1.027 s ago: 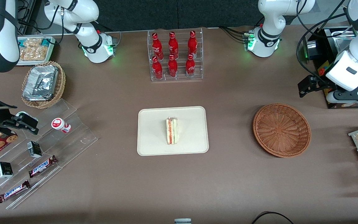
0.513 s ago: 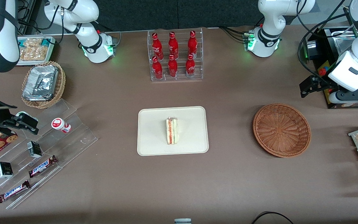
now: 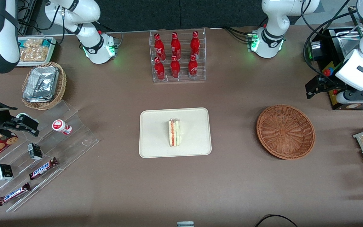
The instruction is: Place sandwich from basket to tray
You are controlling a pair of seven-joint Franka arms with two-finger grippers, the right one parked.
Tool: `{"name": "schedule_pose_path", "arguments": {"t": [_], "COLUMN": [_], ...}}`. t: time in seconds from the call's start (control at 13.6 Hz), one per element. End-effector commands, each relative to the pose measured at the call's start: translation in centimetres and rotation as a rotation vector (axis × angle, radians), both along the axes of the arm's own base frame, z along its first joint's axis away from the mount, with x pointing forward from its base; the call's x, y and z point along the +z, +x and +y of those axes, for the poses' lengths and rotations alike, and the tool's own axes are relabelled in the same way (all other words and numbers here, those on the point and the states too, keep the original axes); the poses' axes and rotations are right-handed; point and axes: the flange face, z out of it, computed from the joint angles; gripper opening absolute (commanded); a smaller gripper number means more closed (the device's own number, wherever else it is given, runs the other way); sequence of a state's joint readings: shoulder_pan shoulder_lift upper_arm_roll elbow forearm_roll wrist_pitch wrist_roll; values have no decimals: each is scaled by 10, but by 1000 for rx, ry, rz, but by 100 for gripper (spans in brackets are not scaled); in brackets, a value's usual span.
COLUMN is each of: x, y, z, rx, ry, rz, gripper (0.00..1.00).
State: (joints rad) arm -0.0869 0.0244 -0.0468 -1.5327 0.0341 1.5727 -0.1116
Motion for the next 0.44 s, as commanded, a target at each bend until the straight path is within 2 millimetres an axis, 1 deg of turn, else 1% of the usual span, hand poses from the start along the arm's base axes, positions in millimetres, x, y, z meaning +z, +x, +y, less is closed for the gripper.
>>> {"name": "schedule_pose_path", "arguments": {"t": [0.0, 0.07, 0.22, 0.37], "x": [9, 8, 7, 5], "y": [2, 2, -2, -1], "z": [16, 18, 17, 17], "rx": [-29, -55, -34, -24], "ry": [0, 0, 2, 2], "rz": [4, 8, 33, 37], "gripper": [100, 100, 100, 100]}}
